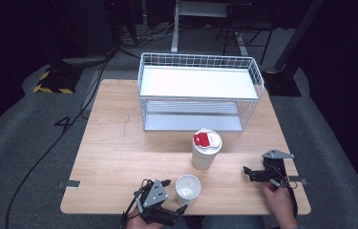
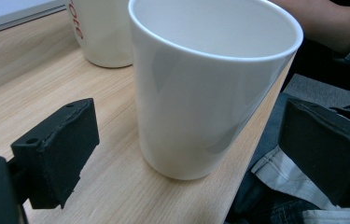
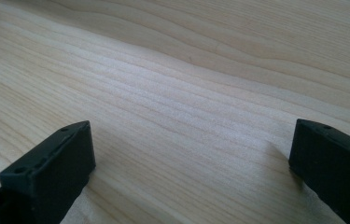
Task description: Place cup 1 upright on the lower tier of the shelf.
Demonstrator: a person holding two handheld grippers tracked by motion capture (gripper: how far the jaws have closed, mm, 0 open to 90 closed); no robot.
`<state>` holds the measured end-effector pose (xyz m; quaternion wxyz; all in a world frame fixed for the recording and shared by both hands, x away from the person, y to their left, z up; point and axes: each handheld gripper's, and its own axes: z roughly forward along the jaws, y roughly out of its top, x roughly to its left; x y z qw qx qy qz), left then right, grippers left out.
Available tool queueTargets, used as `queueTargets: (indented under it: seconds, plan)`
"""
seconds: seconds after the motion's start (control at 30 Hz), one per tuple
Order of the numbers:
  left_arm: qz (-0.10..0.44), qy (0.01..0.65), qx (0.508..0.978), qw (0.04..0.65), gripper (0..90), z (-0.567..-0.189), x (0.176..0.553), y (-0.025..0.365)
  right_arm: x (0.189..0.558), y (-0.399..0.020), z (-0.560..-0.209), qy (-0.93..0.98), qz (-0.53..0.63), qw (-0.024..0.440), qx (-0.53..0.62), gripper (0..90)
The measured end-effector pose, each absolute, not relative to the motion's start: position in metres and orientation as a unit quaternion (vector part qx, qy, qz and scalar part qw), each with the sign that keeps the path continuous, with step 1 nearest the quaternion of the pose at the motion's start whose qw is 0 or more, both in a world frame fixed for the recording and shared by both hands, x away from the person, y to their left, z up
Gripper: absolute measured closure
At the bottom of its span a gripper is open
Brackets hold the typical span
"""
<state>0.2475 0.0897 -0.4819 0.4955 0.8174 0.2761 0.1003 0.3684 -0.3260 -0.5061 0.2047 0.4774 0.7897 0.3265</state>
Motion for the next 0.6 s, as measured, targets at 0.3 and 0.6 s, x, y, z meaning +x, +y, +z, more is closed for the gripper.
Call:
queueTargets:
  seconds: [0.3,0.6]
  plan:
    - [0.091,0.284,0.808,0.508,7.3,-0.488,0.255,0.081,0.368,-0.326,-0.506,0.790,0.326,0.205,0.477,0.5]
    - [0.078,0.283,0.802,0.520,9.6,-0.497,0.261,0.075,0.368,-0.326,-0.506,0.790,0.326,0.205,0.477,0.5]
